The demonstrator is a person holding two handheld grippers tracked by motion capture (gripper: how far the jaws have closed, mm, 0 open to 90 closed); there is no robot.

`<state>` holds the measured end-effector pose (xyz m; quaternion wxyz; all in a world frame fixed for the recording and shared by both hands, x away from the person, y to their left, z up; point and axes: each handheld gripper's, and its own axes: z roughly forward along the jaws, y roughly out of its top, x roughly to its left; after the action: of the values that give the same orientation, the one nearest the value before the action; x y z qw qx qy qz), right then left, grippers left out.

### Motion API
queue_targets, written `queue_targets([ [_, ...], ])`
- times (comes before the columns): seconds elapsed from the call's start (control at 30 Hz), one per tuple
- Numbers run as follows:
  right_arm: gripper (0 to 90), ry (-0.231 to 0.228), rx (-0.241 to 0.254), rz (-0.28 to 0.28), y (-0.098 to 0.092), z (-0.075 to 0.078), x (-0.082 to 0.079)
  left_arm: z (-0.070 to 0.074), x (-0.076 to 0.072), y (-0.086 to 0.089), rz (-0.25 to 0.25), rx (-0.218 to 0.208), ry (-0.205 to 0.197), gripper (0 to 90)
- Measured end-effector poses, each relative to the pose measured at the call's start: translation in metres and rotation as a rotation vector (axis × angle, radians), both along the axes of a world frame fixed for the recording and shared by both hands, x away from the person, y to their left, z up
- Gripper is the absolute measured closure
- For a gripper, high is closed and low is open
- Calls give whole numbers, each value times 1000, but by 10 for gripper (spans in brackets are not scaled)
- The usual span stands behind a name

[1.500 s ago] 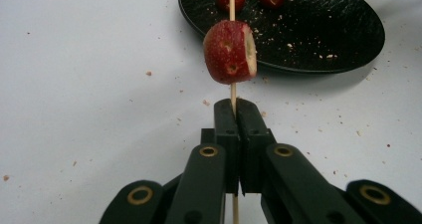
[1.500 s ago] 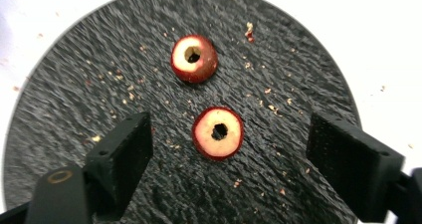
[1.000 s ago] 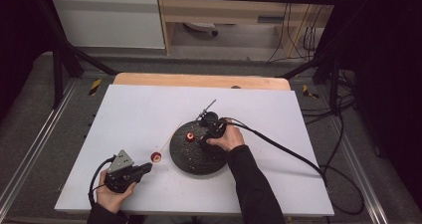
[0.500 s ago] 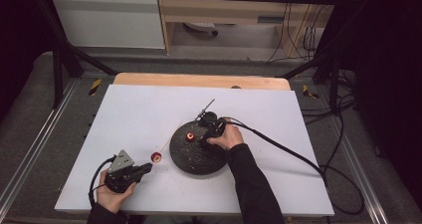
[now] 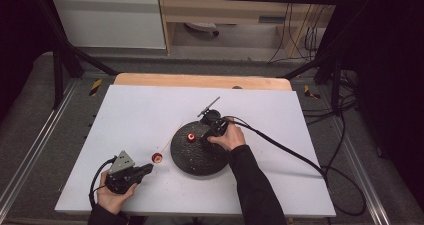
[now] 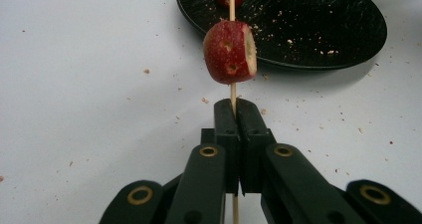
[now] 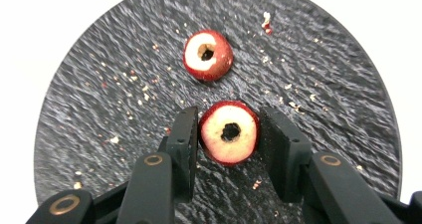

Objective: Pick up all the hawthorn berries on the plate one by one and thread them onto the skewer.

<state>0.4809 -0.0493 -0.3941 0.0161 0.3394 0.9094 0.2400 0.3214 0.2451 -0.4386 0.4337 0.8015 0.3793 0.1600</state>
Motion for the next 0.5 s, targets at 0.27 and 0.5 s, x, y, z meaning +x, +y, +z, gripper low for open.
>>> queue_targets([
  [0.27, 615, -5, 45, -31, -5, 11, -8, 0, -1, -1, -1, -1, -2, 884],
  [0.5, 615, -7, 105, -78, -11, 15, -15, 0, -1, -1, -3, 0, -5, 884],
])
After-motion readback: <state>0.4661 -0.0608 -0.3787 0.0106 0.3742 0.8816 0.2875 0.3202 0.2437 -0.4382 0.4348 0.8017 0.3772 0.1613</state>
